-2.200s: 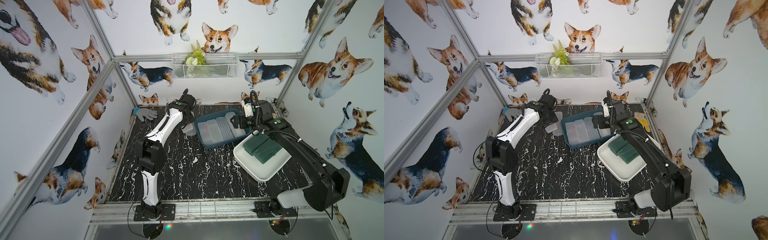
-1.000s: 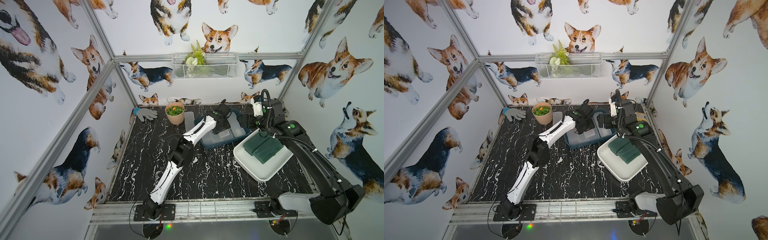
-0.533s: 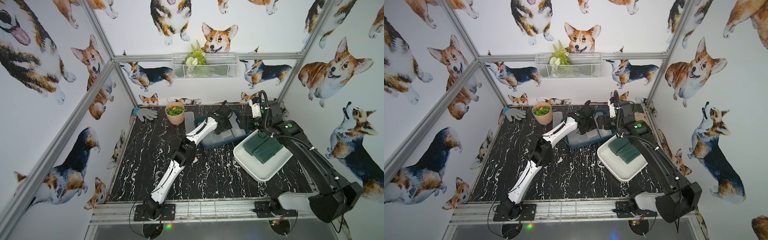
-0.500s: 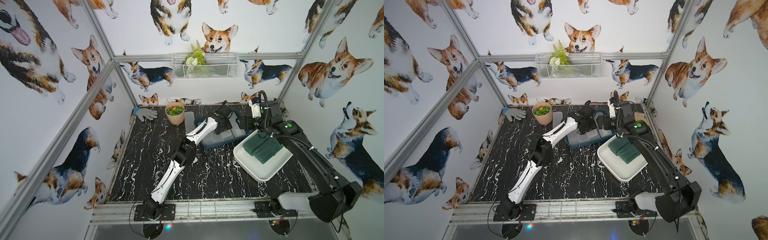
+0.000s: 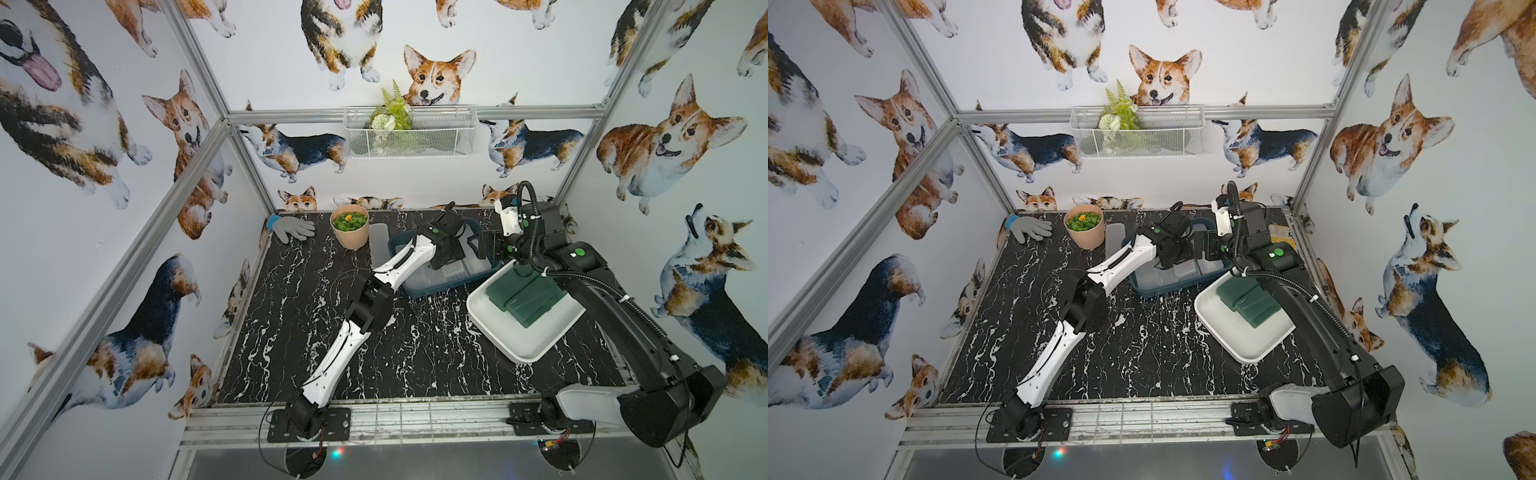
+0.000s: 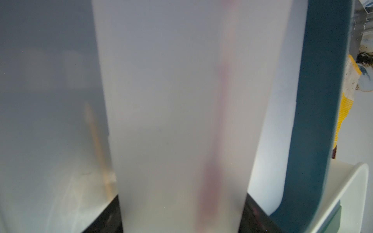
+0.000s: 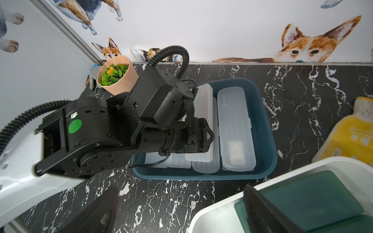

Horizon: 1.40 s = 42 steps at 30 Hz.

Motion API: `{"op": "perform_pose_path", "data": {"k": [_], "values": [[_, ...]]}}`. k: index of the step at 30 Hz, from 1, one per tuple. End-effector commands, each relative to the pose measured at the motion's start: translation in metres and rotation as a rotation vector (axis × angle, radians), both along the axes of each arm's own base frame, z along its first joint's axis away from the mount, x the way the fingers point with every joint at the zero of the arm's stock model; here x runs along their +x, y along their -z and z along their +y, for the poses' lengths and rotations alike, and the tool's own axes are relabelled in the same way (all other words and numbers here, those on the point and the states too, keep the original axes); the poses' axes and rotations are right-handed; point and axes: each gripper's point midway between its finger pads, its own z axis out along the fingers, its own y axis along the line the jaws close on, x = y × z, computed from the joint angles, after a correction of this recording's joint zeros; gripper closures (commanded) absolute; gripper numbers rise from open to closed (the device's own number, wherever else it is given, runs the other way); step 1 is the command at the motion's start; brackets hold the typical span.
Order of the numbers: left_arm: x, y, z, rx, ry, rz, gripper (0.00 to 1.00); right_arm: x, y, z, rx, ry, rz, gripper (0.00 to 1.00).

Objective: Place the pencil cases by color into the storage box
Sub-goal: Place the pencil case at the storage box.

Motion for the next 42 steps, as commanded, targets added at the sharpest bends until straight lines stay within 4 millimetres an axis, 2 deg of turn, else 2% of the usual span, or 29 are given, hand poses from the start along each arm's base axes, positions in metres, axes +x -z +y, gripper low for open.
{"op": "perform_pose_path", "data": {"k": [1,7,12,16,23,29,32,36,40,41,42], "values": [[-0.005,0.009,0.003,0.025,0.009,0.022,0.34,0.0,-0.008,0.005,0.042,-0.012,-0.019,0.03],[-0.002,0.006,0.0,0.008,0.005,0.014,0.28,0.0,-0.007,0.005,0.039,-0.016,-0.017,0.03],[0.002,-0.005,-0.006,-0.032,0.0,-0.004,0.18,0.0,-0.007,0.006,0.042,-0.02,-0.015,0.03],[0.006,-0.015,-0.012,-0.073,-0.001,-0.018,0.15,0.0,-0.01,0.006,0.039,-0.022,-0.025,0.03],[0.015,-0.056,-0.019,-0.165,0.044,-0.09,0.11,0.002,-0.023,0.005,0.044,-0.017,-0.057,0.03],[0.017,-0.096,-0.002,-0.163,0.113,-0.15,0.08,0.004,-0.049,0.006,0.067,-0.019,-0.105,0.03],[0.015,-0.123,0.021,-0.121,0.153,-0.192,0.08,0.005,-0.061,0.006,0.08,-0.016,-0.127,0.03],[0.017,-0.15,0.068,-0.051,0.13,-0.228,0.08,0.008,-0.066,0.007,0.086,-0.011,-0.137,0.03],[0.018,-0.156,0.131,0.073,0.06,-0.204,0.08,0.01,-0.065,0.011,0.093,-0.018,-0.125,0.03],[0.018,-0.156,0.141,0.095,0.049,-0.199,0.08,0.011,-0.064,0.012,0.093,-0.02,-0.123,0.03],[0.015,-0.154,0.161,0.145,0.031,-0.179,0.09,0.011,-0.063,0.013,0.093,-0.024,-0.118,0.03]]}}
